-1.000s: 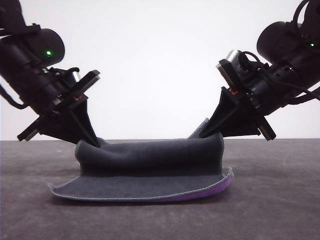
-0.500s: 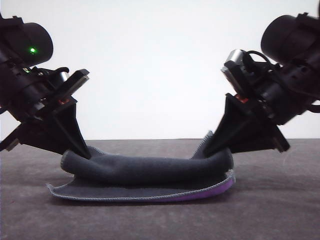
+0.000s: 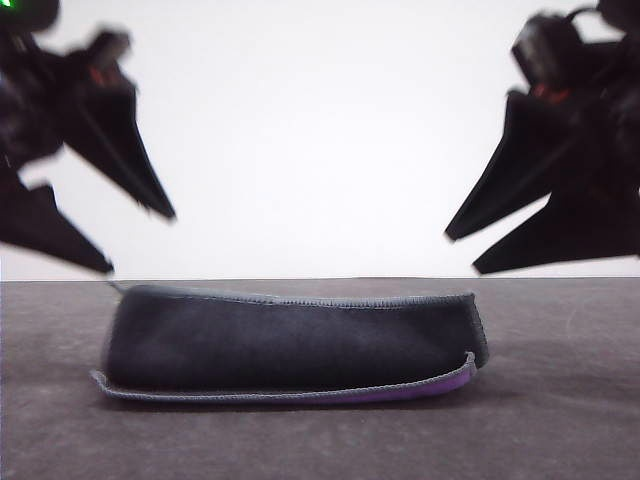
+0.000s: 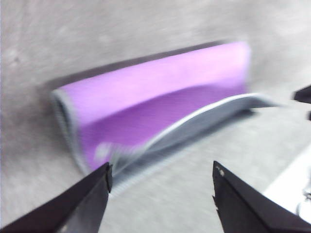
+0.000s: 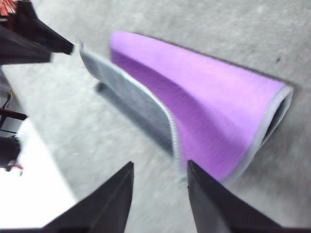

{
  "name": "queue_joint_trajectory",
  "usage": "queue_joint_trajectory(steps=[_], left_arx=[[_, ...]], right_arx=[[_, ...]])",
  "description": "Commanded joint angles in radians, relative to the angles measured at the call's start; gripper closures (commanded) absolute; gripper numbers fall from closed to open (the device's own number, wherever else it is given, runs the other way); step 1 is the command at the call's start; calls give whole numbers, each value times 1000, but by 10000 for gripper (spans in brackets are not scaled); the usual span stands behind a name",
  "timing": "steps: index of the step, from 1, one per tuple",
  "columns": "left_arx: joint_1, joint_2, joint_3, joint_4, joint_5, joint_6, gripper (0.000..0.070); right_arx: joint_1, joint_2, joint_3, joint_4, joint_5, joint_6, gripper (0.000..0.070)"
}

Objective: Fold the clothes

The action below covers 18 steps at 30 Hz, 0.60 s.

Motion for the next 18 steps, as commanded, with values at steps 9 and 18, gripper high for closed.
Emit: queue_joint_trajectory(steps=[9,18], left_arx=[[-10,-341,4,-161,-155,-9,295],[-10,-593,-55,-207,-282,-27,295]], right_arx=[[3,-203,2,-126,124,176,468],[-50,-121,2,-161,126,265,309]])
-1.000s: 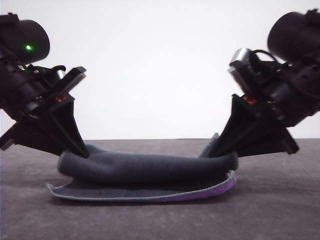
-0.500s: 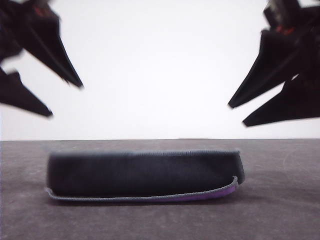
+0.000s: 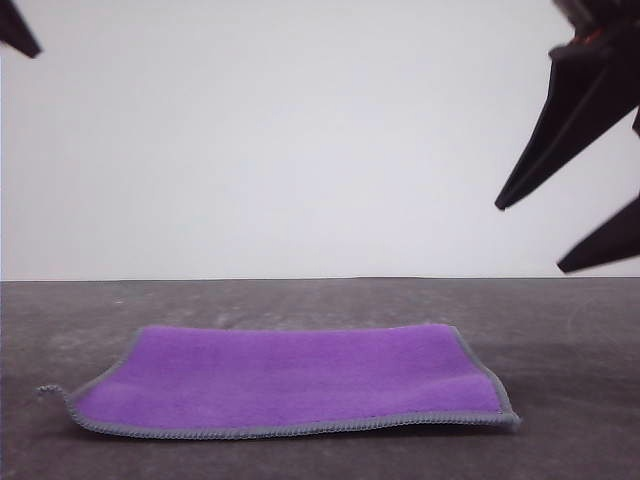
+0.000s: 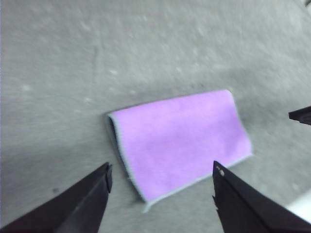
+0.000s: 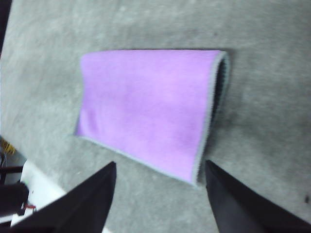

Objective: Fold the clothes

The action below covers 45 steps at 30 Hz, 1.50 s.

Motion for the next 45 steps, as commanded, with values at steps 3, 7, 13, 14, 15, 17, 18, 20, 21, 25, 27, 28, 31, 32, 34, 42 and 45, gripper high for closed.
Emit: queue_joint_trajectory(steps=[3,7,13,14,15,17,18,20,21,25,27,28,31,32,34,42,45], left_arx=[[-4,-83,-52,6,-37,-24,295],[-4,-137,-89,3,-43,-28,299],[-4,-142,-90,11,-64,-28,305],[-4,-142,-90,16,-70,-28,305],[-4,-142,-90,22,-71,-28,305],[-4,-142,-90,33,-72,-28,305],[-4,-142,-90,36,-72,-28,305],[-4,-142,-90,42,-72,-28,306],[-4,-142,-90,43,-72,-28,306],[-4,-142,-90,44,-72,-28,306],[-4,-142,-90,45,-73,-28,306],[-4,-142,-90,45,-73,-28,306],[-4,-142,-90,45,-74,-28,306],[-4,-142,-90,46,-76,-28,306],[-4,-142,-90,46,-84,-28,306],[-4,-142,-90,47,-94,-28,306],[-4,-142,-90,47,-95,-29,307]], right_arx=[[-18,82,2,41,-16,1,309],[-22,191,2,137,-59,-27,311],[-22,349,2,269,-66,-41,312],[-22,376,2,287,-67,-44,313],[-22,397,2,301,-75,-45,313],[-22,445,2,335,-97,-45,314],[-22,464,2,351,-111,-45,321],[-20,505,2,386,-139,-42,338],[-17,523,2,404,-152,-42,346],[-4,585,3,468,-187,-16,366],[4,607,3,496,-194,-5,367],[9,616,3,508,-197,2,374],[22,629,3,531,-202,12,467],[25,629,3,532,-202,12,514],[28,629,3,536,-197,11,603],[1,610,33,537,-236,10,700],[11,600,67,537,-292,17,700]])
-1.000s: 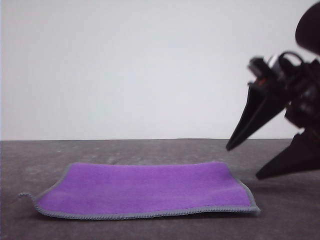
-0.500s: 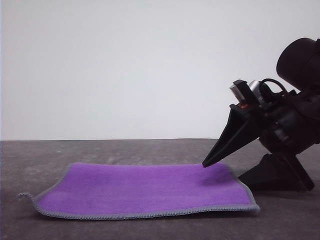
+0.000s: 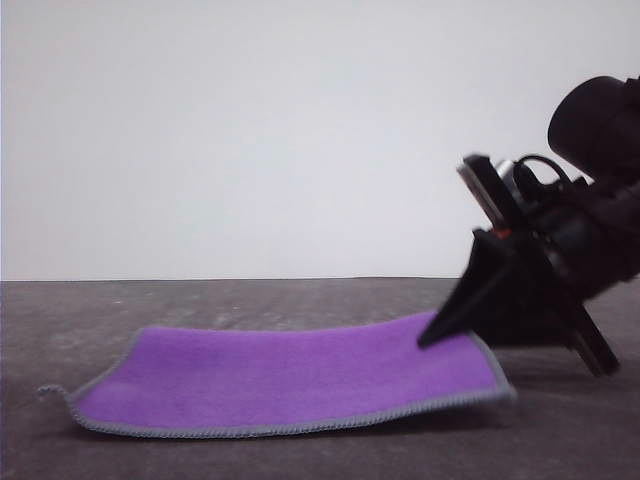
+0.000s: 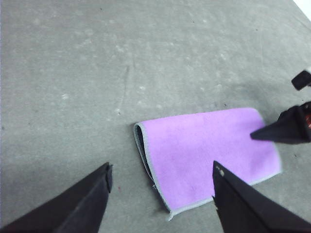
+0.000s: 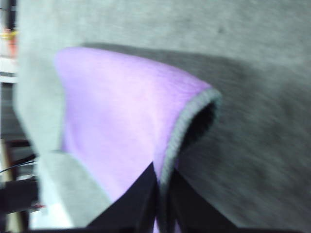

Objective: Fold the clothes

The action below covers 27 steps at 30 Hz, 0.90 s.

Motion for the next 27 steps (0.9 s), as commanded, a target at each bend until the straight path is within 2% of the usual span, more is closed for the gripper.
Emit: queue_joint_trajectory(steps=[1,5,14,23,25,26,27], left_arx=[[-5,2,5,11,-3,1,307],[-5,3,5,11,-3,1,307],[-5,2,5,11,-3,1,307],[-5,2,5,11,-3,1,307],[-5,2,5,11,-3,1,307],[-5,2,5,11,-3,1,307],[-5,2,5,11,-3,1,307]], right_arx=[[19,0,42,13,-35,18,700],[77,1,98,13,-55,37,700],[276,95,264,13,35,67,700],[377,276,396,39,78,69,700],[385,301,404,75,80,97,657],[388,311,406,91,80,115,590],[388,318,406,105,80,126,486]])
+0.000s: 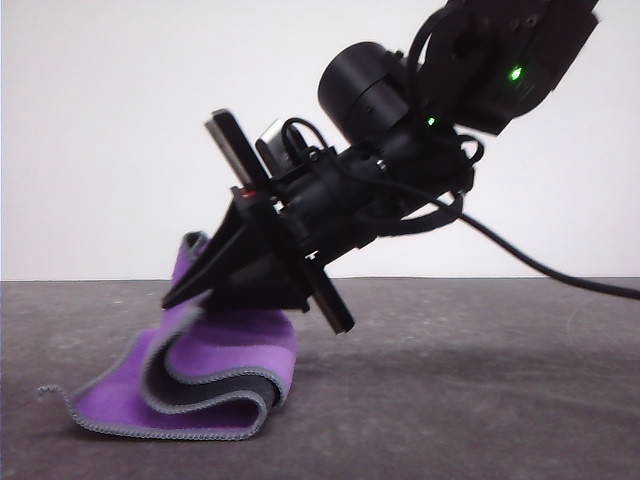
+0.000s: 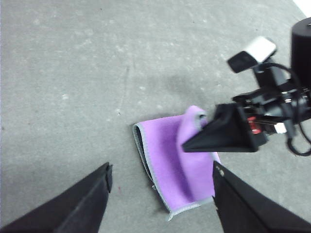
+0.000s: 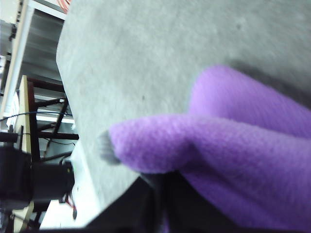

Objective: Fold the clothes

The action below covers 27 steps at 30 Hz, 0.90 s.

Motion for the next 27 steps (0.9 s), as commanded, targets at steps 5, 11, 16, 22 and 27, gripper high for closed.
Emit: queue_joint_trajectory(steps=[5,11,16,22,27], left_arx=[[-5,2,5,11,-3,1,307],[-5,2,5,11,-3,0,307],[-5,2,5,11,-3,-1,307],[-5,3,5,14,-3,-12,312],[-5,8,5,35,-11,-26,312]], right_arx=[[10,23,18,82,-21,44,316],[-26,-47,17,99,-179,31,318],[-51,-181,15,-136,-96,-171,382],[-93,-415,14,-595,223,-523,382],[-148,-599,4,-763,430,-654,382]])
